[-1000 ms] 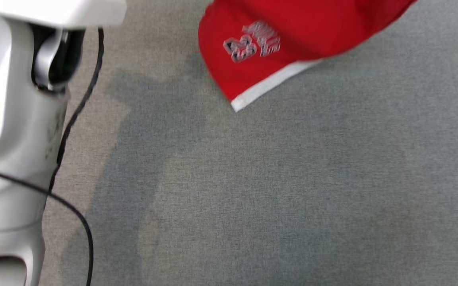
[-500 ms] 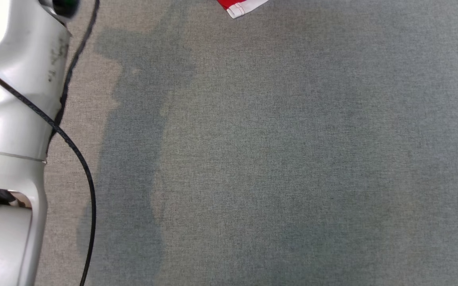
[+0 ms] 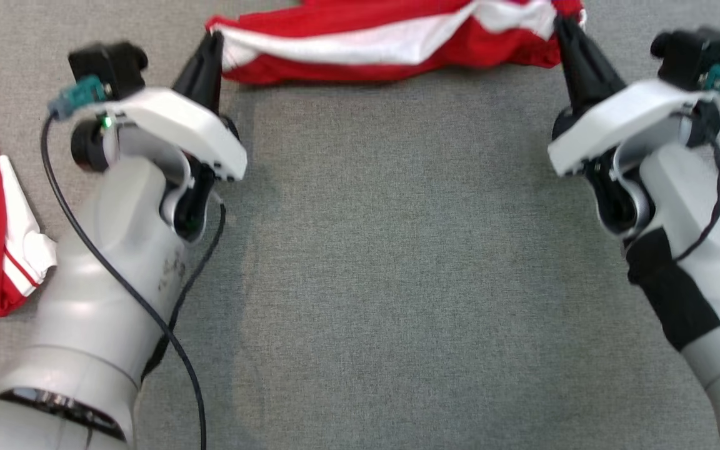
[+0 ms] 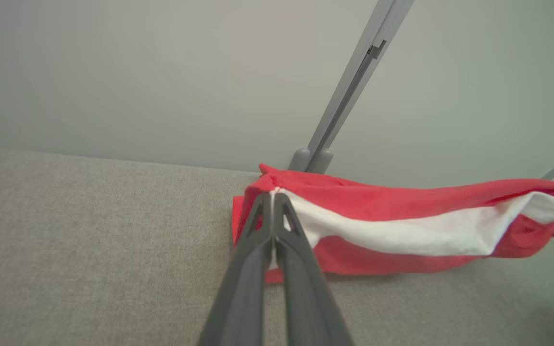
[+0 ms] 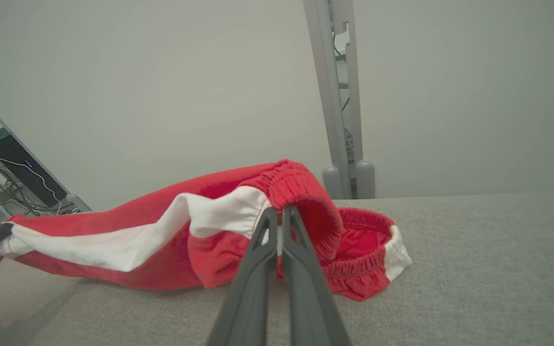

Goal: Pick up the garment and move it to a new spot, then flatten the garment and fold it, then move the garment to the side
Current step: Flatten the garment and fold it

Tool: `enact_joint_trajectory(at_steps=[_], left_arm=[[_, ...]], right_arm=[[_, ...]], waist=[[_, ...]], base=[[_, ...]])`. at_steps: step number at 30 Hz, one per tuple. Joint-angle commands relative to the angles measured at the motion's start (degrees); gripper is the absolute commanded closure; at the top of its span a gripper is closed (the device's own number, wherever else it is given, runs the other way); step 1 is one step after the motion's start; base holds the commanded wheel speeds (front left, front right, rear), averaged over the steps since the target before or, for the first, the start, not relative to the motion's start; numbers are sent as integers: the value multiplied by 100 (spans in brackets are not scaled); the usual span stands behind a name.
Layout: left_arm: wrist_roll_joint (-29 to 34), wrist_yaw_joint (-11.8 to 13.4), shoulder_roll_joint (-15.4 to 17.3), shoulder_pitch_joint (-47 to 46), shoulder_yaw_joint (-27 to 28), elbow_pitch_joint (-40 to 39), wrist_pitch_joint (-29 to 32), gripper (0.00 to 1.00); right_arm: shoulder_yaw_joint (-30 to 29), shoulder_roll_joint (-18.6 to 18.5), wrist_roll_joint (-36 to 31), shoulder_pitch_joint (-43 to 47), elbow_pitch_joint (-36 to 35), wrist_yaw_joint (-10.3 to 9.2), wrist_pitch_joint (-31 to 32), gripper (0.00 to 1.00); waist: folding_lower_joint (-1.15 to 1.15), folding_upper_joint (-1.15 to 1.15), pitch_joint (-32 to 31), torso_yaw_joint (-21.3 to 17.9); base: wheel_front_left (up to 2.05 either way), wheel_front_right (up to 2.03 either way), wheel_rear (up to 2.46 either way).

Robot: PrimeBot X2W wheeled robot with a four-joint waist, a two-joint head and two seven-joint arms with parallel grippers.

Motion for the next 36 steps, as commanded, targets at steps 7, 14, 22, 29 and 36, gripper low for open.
enact_joint_trajectory(at_steps=[7, 14, 22, 29, 36], left_arm=[[-150, -10, 391, 1224, 52, -844, -69, 100], [343, -10, 782, 2651, 466, -2072, -69, 100], [843, 227, 983, 4721, 1331, -3894, -71, 100], [904, 760, 1054, 6244, 1636, -5368, -9, 100], [890, 1270, 1181, 7111, 1658, -6500, 434, 100]], right_arm=[[150, -363, 489, 1482, -903, 1, -35, 100], [229, -656, 426, 2863, -1773, 1, -35, 100], [-7, -790, 119, 4399, -2949, 1, -36, 100], [-218, -860, -144, 5643, -3643, 1, 67, 100], [-631, -627, -492, 6668, -4307, 1, 524, 100]], waist=[[0, 0, -441, 52], [0, 0, -896, 56], [0, 0, -1370, -43], [0, 0, -1750, 2], [0, 0, -2005, -31]], base=[[0, 0, 0], [0, 0, 0], [0, 0, 0], [0, 0, 0], [0, 0, 0]])
